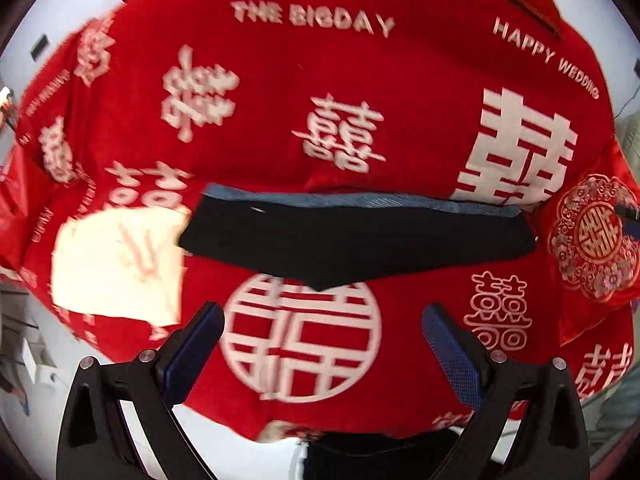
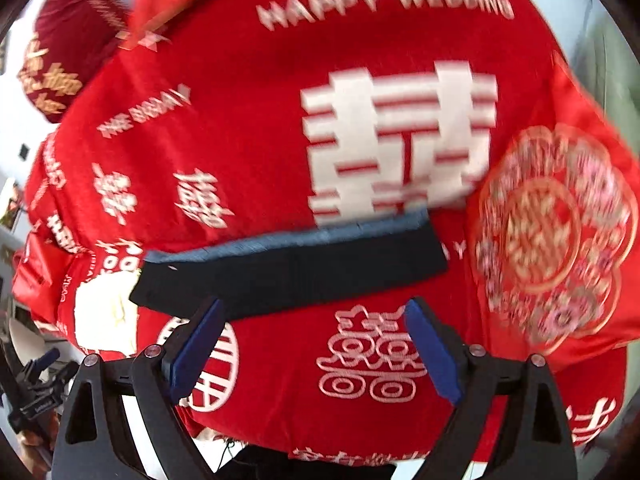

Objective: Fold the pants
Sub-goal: 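Grasp the folded trousers' edge with both grippers for another fold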

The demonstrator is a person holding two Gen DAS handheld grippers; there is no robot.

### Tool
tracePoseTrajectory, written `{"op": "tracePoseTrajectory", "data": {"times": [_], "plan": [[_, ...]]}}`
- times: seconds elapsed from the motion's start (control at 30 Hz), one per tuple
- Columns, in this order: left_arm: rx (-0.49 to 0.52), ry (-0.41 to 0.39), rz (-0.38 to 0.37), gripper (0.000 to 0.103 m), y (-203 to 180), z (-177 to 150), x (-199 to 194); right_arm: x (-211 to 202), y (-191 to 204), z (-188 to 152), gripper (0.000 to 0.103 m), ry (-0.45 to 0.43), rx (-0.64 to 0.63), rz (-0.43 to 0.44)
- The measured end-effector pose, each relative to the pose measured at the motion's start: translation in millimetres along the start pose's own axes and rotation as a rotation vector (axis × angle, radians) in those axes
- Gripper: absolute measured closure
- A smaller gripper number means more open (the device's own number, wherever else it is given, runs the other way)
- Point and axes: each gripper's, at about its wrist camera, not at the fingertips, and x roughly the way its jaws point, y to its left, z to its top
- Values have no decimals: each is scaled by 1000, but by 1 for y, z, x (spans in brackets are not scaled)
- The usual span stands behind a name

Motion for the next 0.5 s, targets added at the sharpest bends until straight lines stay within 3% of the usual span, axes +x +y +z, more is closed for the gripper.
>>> {"op": "tracePoseTrajectory", "data": {"times": [0.13,0.33,0.37,0.4,0.47,0.5], "plan": [[-9,110,0,3,-38,18,59,47,-37,11,10,41,24,-50],[29,199,40,3,-93,41,139,126,-105,45,11,67,140,-91],[27,208,43,3,-101,43,152,143,-117,49,17,71,161,-101],[28,213,47,3,-106,46,162,160,-128,51,35,86,182,-110],[36,230,62,3,-121,48,189,189,-146,53,61,130,224,-97],[40,242,67,3,-130,49,204,202,-154,52,67,148,245,-83]]}}
